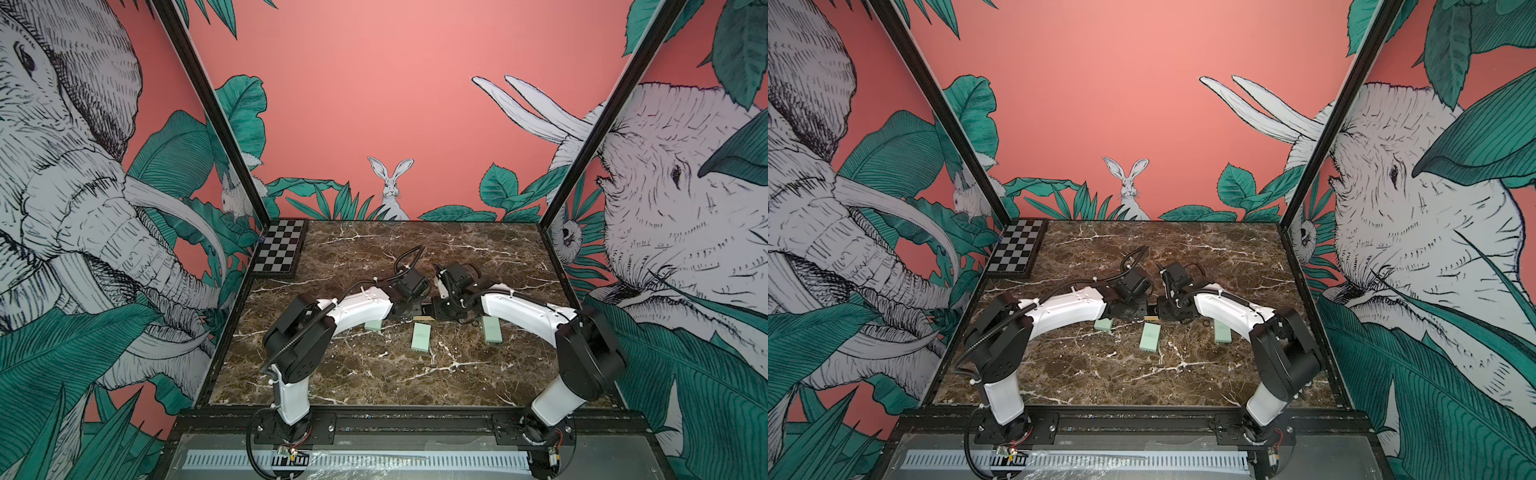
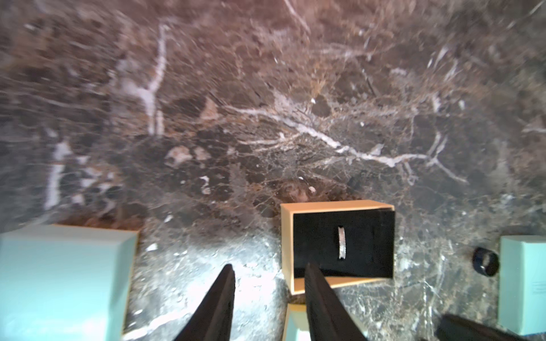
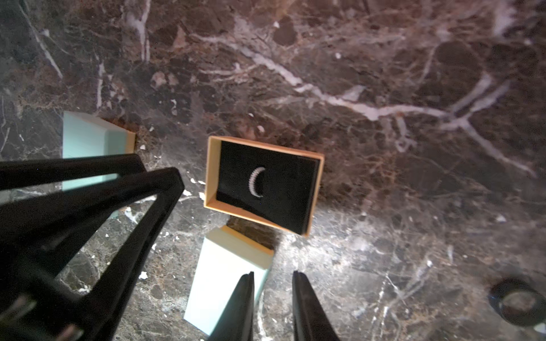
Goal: Take the rings out of the lift-off lid box
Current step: Take out the ring from the jewelry box.
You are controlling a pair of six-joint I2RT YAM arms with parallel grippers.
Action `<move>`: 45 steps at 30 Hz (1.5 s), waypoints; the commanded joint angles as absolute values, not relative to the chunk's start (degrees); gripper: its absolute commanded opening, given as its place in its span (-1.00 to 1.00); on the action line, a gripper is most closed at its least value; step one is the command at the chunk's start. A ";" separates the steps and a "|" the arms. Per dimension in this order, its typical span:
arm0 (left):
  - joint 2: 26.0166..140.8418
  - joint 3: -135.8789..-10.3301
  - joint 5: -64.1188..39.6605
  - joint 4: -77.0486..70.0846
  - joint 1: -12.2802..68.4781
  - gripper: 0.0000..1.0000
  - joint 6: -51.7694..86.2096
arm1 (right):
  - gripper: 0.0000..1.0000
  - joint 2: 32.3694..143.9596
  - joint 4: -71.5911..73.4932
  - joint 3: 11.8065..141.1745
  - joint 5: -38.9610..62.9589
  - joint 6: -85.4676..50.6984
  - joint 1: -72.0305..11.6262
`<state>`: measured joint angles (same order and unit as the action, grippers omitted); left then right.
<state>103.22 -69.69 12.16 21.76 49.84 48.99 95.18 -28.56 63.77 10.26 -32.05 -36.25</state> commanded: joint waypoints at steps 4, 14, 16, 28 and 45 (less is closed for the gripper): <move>96.63 -64.86 17.00 18.73 50.01 -0.13 50.77 | -0.40 99.99 -29.45 68.33 8.07 -32.98 -37.79; 92.75 -61.07 19.19 18.80 49.94 -0.10 49.75 | -0.40 105.65 -32.98 74.71 2.87 -32.27 -39.52; 92.31 -60.44 19.49 18.72 49.95 -0.10 49.53 | -0.42 106.68 -33.51 76.14 2.37 -32.18 -39.68; 87.58 -55.98 22.13 18.71 49.57 -0.10 49.75 | -0.46 111.36 -38.77 81.66 -2.13 -31.77 -40.39; 82.62 -52.14 25.01 18.64 49.48 -0.10 49.84 | -0.50 113.63 -37.70 80.59 -1.79 -32.77 -41.19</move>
<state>84.20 -53.06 23.24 18.72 49.71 49.43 112.79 -36.69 80.49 -0.71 -32.36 -40.80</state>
